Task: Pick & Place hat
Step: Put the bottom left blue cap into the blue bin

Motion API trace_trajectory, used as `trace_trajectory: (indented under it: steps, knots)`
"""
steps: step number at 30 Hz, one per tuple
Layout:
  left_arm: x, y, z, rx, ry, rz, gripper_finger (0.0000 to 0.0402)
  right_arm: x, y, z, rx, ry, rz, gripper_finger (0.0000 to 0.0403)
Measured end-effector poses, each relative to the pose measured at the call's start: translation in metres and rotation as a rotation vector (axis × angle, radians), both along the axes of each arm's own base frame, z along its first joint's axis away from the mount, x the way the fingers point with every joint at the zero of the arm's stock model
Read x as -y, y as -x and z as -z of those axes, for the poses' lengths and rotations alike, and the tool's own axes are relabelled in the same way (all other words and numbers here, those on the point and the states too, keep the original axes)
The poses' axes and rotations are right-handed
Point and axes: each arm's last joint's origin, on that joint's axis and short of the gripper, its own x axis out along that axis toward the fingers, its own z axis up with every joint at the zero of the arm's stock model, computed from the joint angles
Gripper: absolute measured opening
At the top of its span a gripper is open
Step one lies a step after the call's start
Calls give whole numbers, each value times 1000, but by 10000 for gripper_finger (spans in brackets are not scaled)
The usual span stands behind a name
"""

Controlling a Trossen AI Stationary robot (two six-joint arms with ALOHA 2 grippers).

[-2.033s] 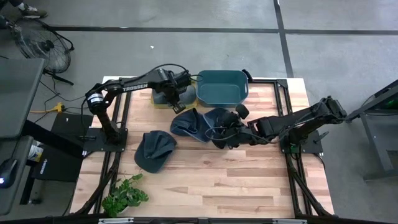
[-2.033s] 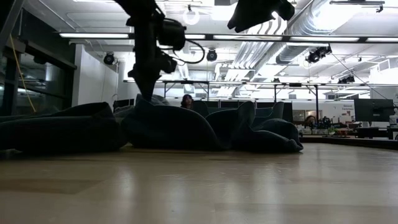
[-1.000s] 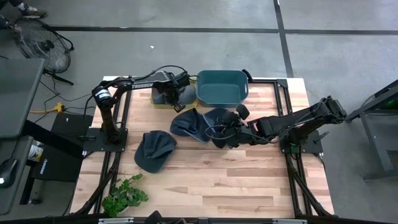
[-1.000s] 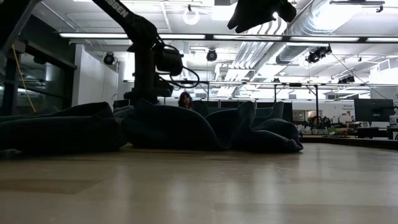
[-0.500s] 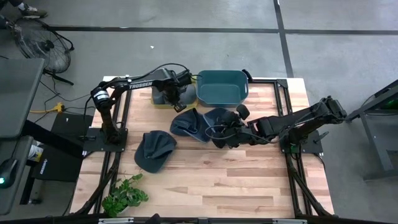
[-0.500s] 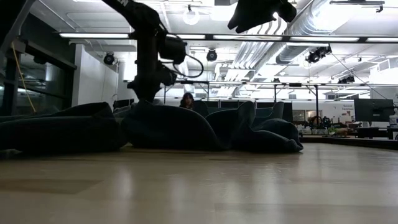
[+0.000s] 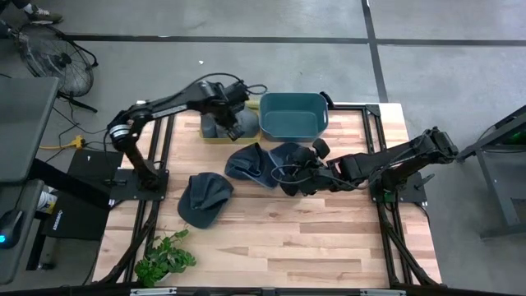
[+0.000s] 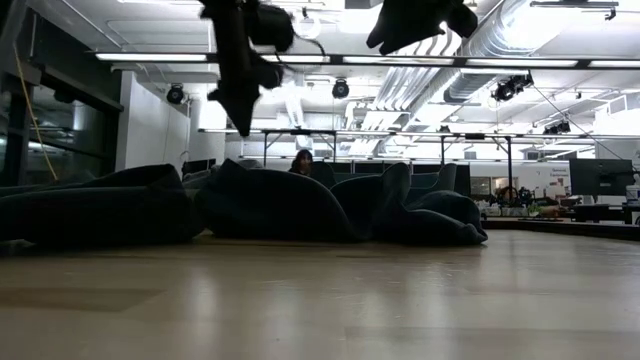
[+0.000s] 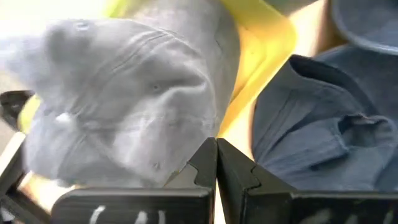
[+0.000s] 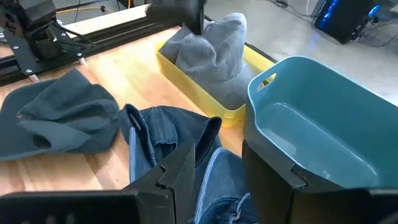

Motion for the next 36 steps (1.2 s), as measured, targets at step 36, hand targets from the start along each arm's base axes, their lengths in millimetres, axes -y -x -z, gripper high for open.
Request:
trace_trajectory:
  steps: [36]
  knots:
    - [160,79,28,430,174,-87,0,4,50,71,118,-279,-271,129]
